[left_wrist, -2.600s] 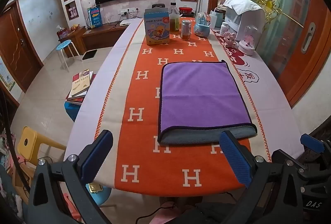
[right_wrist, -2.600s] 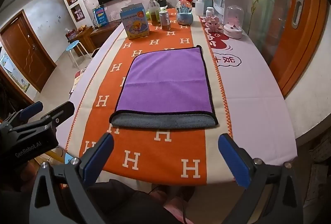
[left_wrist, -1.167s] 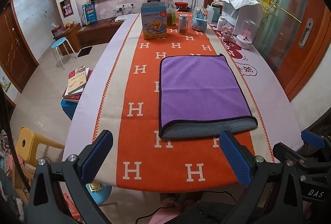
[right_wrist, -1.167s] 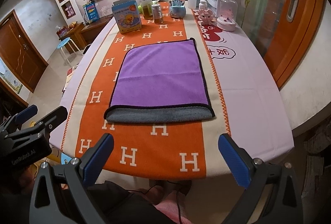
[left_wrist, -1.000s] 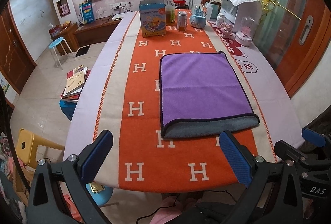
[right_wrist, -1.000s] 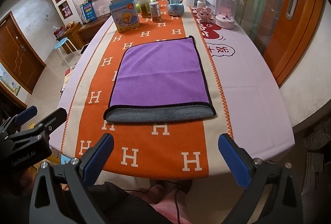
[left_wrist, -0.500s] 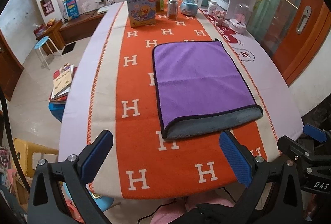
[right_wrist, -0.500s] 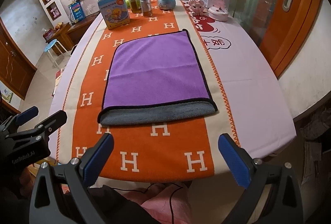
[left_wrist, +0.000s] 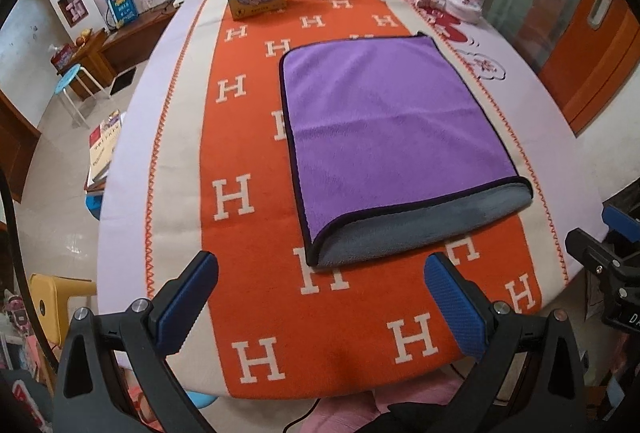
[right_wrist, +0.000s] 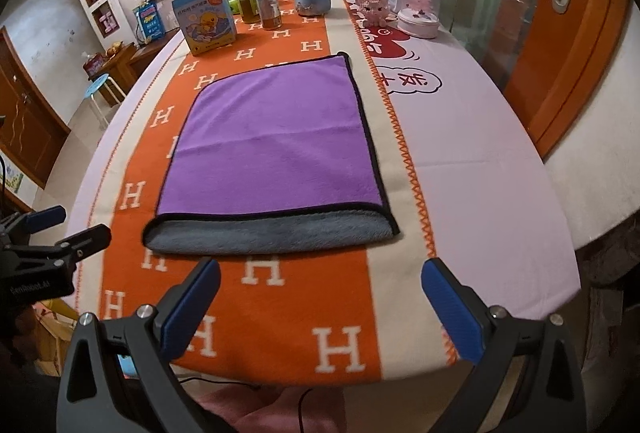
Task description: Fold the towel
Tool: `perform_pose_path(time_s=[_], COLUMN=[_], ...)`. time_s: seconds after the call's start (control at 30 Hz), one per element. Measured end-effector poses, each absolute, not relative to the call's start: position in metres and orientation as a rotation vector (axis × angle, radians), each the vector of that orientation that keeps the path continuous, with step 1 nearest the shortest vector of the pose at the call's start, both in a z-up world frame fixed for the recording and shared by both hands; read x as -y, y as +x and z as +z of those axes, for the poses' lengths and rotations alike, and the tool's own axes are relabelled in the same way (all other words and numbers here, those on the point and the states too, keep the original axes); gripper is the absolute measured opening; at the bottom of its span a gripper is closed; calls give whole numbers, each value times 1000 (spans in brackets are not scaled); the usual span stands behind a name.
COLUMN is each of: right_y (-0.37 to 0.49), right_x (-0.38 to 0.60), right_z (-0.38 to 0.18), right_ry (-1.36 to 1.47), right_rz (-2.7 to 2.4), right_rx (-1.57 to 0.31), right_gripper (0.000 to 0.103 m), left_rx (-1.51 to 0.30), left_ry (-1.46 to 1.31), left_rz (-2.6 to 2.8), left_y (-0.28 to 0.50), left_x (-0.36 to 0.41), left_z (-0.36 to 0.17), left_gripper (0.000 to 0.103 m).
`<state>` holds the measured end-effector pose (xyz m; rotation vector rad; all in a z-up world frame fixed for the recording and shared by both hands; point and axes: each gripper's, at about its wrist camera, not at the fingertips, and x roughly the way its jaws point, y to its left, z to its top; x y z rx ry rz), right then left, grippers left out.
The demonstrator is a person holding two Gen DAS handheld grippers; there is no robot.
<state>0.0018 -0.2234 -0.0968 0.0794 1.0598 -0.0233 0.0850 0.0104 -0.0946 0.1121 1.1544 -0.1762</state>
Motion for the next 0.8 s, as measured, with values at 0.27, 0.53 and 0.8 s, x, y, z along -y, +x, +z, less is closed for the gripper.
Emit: perform_pose_path(time_s=[0.27, 0.53, 0.8], right_y=[29, 51, 63], right_x=[246, 260, 270], right_z=[-135, -168, -189], right_ry=[96, 69, 28], right_rz=[-1, 45, 86], right_rx=[-1138, -1190, -1203], right_gripper=[96, 88, 78], left_rx=[-1221, -1315, -1355], left_ry=[105, 107, 124], left_rz=[-130, -74, -64], left_y=[109, 133, 152], left_x=[-1, 1, 2], left_z=[-129, -169, -197], left_gripper=[102, 102, 99])
